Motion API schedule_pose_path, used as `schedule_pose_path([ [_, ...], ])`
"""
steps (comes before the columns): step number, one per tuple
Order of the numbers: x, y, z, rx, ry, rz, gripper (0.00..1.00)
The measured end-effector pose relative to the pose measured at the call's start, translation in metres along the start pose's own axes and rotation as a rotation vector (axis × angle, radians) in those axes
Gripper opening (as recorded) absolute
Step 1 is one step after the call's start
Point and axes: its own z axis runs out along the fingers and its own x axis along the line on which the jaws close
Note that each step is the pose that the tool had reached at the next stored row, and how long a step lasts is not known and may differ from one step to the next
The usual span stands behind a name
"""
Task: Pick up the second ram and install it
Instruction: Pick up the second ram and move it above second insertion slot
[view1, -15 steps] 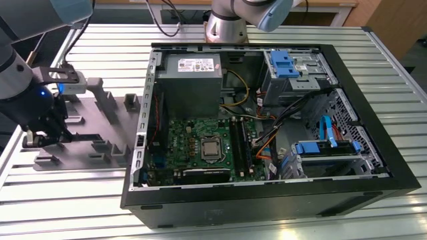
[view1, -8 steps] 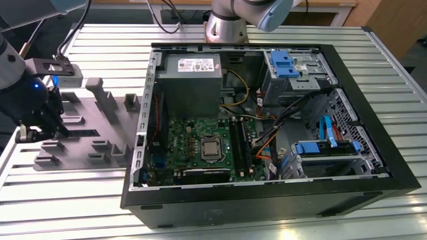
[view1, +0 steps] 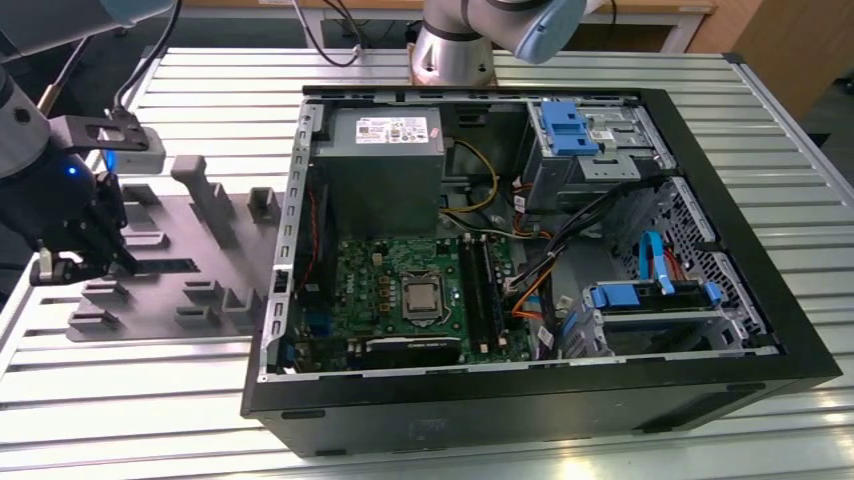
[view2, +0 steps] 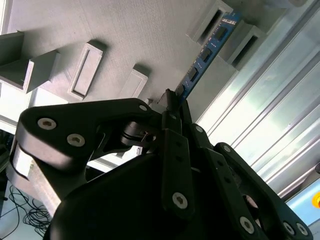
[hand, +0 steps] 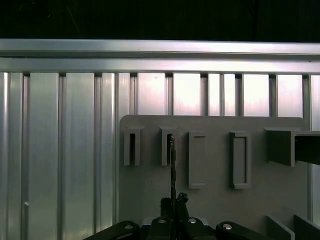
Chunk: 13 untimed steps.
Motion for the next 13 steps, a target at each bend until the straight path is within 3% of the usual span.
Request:
schedule_pose_path([
  [13,-0.0003,0.0,-0.0075,0.0002,-0.0002,0.0,0.14],
])
